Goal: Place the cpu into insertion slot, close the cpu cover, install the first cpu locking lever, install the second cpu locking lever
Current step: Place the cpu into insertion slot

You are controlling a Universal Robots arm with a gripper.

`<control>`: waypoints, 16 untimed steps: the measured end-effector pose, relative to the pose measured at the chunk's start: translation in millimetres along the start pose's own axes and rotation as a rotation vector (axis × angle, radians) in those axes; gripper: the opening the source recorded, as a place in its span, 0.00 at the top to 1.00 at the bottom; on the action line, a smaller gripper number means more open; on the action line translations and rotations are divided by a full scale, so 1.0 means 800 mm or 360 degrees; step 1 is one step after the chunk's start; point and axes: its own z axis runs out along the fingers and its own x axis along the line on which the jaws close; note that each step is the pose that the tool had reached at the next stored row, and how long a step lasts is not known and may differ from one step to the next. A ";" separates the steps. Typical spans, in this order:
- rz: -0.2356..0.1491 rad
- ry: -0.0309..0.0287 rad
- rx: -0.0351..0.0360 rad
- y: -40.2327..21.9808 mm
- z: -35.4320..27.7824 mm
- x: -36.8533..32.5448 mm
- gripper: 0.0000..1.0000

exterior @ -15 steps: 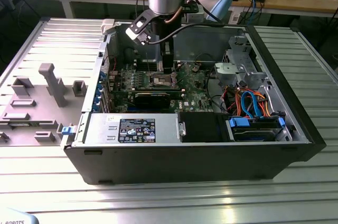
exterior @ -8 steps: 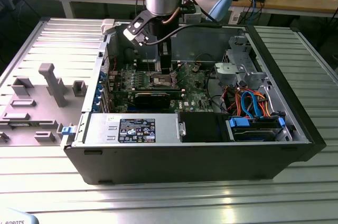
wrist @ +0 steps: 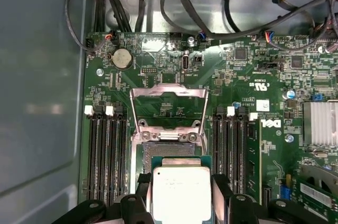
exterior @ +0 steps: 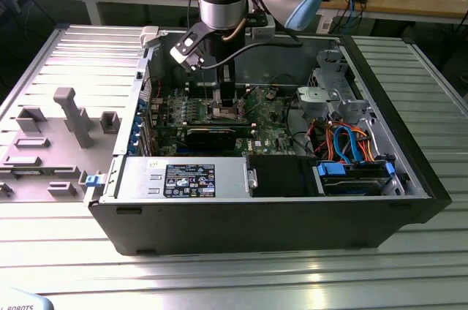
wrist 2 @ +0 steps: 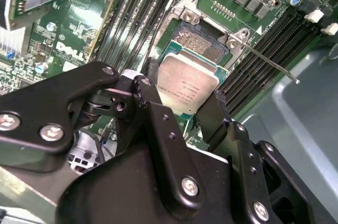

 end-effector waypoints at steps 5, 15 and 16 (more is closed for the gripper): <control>0.0000 -0.00001 -0.0002 -0.0007 0.0102 0.0084 0.46; 0.0022 -0.00022 -0.0015 -0.0038 0.0358 0.0148 0.46; 0.0022 -0.00022 -0.0015 -0.0040 0.0381 0.0148 0.46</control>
